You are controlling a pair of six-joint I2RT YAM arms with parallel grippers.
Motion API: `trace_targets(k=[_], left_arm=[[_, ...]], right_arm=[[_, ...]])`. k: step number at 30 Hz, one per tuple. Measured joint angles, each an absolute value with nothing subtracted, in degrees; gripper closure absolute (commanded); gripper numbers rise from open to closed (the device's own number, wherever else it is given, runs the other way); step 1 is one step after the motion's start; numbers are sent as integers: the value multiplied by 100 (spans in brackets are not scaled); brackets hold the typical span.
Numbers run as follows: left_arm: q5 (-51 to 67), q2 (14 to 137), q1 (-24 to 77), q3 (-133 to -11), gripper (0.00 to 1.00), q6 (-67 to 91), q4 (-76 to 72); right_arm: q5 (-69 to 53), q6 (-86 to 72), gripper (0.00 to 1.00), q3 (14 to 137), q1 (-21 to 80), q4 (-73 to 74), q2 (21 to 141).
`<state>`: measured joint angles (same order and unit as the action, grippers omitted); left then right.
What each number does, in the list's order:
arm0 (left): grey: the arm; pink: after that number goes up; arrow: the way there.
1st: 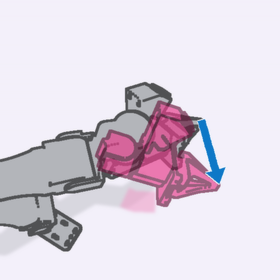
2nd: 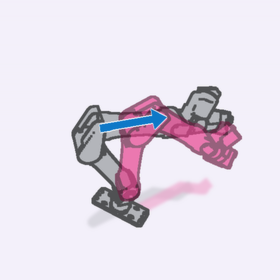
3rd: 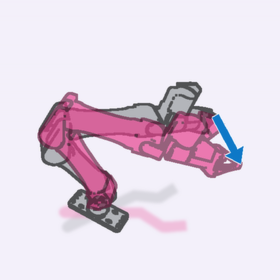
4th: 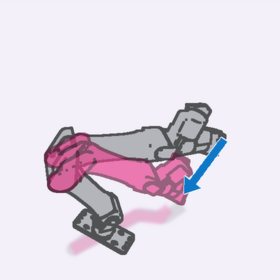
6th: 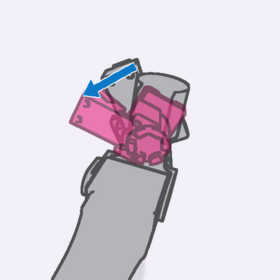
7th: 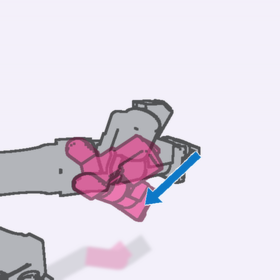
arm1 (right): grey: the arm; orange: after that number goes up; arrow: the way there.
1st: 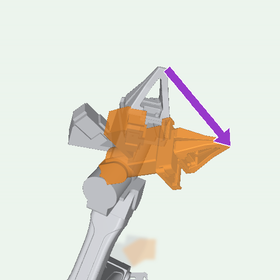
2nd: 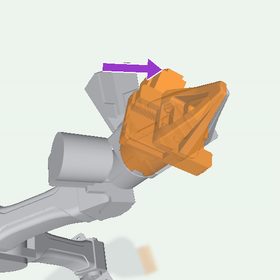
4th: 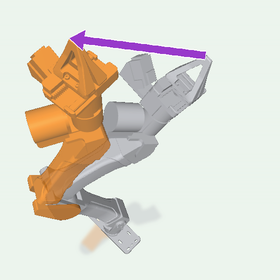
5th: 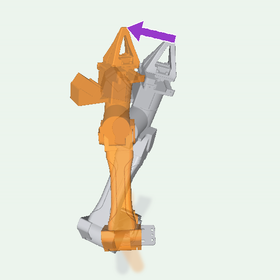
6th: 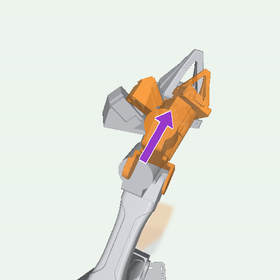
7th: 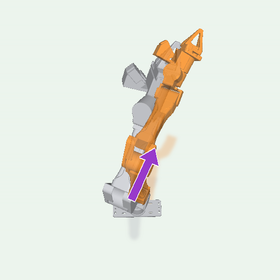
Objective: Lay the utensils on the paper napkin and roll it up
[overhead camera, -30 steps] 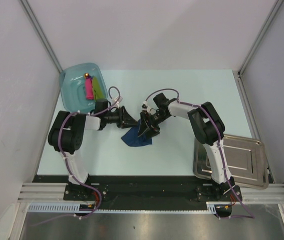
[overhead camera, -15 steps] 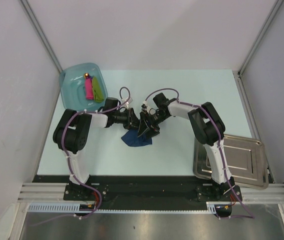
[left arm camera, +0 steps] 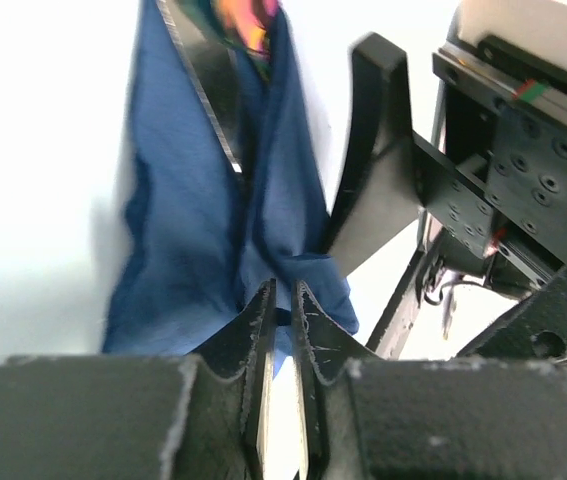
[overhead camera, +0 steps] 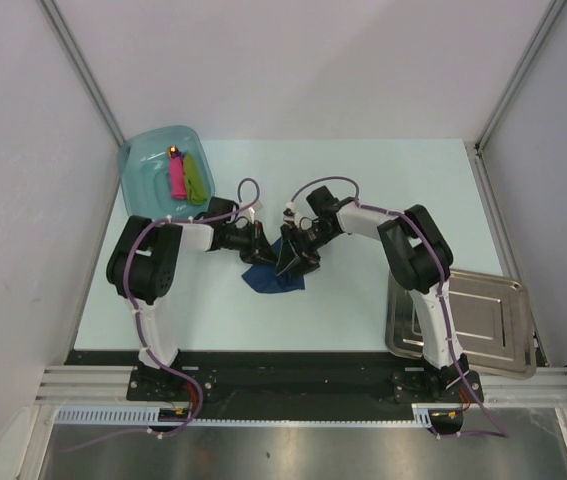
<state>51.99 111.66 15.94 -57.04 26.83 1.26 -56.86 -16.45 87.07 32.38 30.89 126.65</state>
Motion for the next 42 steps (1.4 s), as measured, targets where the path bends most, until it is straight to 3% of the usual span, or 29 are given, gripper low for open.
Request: trace_targets(k=[9, 19, 37, 42], left_arm=[[5120, 11166, 1389, -5719, 84, 2685, 150], [5280, 11163, 1275, -5655, 65, 3000, -491], [5476, 11163, 1667, -5669, 56, 3044, -532], [5551, 11163, 1695, -5669, 62, 2934, -373]], right_arm=[[-5690, -1719, 27, 8643, 3242, 2945, 12610], [-5684, -1752, 24, 8643, 3306, 2834, 12610], [-5677, -1798, 24, 8646, 3347, 2731, 12610], [-5662, -1798, 24, 8646, 3358, 2729, 12610]])
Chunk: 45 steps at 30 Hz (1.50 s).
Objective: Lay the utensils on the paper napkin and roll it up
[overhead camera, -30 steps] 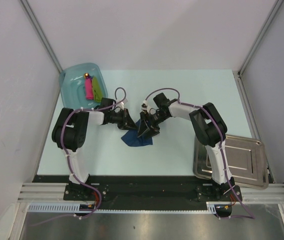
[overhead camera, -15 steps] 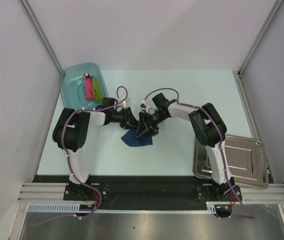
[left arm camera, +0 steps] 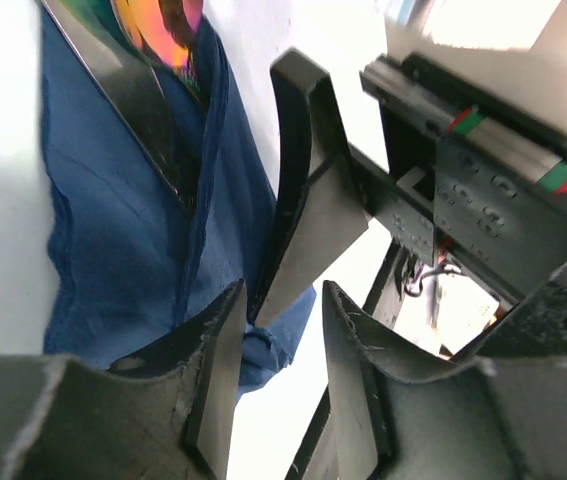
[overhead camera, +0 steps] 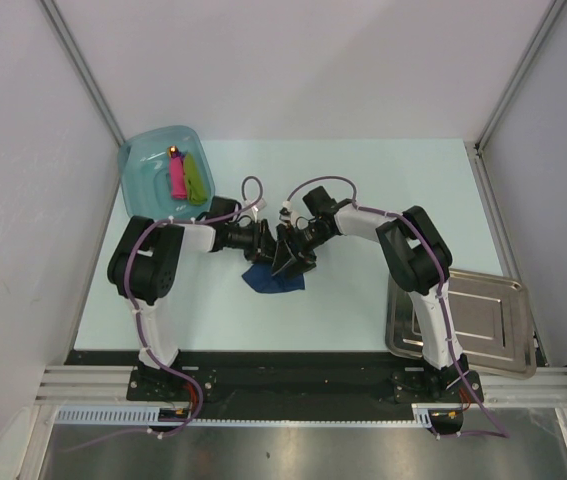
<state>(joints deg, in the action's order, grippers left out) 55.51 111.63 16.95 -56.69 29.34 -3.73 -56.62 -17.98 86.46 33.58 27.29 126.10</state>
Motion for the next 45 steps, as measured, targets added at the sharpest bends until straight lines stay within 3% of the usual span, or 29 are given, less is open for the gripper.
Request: trace_targets(k=[6, 11, 15, 27, 30, 45], left_arm=[[5533, 11161, 1708, -5682, 81, 2394, 311], [5325, 11163, 1686, -5758, 87, 2023, 832], [5153, 11163, 1675, -5872, 90, 1876, 998], [4917, 11222, 1645, -5896, 93, 1747, 1175], [4919, 11222, 1636, -5896, 93, 1747, 1173], [5367, 10899, 1627, -5769, 88, 2025, 545]], right_arm=[[-5636, -1798, 24, 8648, 3358, 2729, 12610], [-5638, -1793, 29, 8659, 3358, 2742, 12610], [-5642, -1743, 39, 8663, 3345, 2853, 12571], [-5505, -1181, 81, 8458, 3118, 3437, 12114], [-5360, -1063, 86, 8394, 3118, 3522, 12119], [-4906, -893, 87, 8379, 3277, 3428, 12385]])
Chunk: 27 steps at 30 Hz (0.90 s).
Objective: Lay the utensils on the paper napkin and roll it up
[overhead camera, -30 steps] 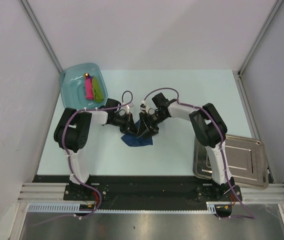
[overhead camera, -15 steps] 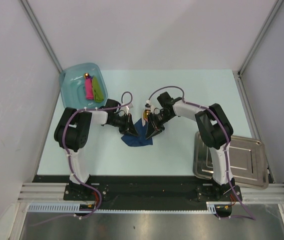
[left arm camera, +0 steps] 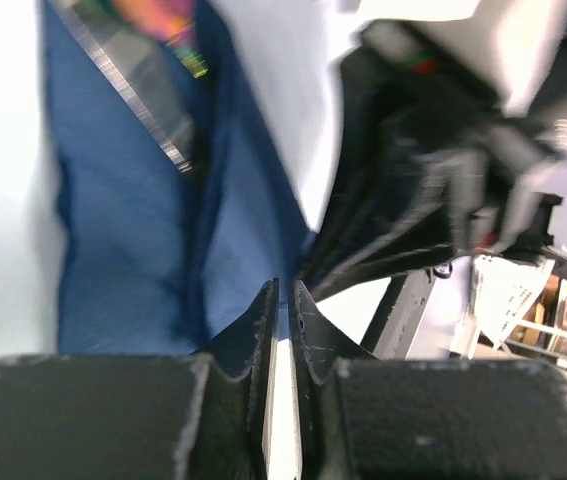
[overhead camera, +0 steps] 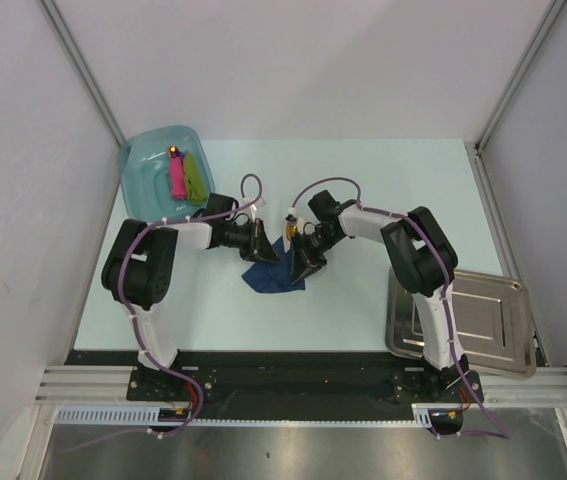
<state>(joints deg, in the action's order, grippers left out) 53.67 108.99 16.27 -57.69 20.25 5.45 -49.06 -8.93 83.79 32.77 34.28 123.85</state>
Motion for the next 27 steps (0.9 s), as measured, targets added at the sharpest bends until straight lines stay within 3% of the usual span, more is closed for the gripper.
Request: trace_targets(k=[12, 27], left_arm=[[5481, 10820, 1841, -5489, 87, 2248, 196], [5013, 11122, 1846, -5443, 95, 2034, 534]], right_arm=[[-4825, -950, 87, 8379, 3356, 3205, 12431], [-4534, -1358, 82, 8442, 3247, 3122, 12352]])
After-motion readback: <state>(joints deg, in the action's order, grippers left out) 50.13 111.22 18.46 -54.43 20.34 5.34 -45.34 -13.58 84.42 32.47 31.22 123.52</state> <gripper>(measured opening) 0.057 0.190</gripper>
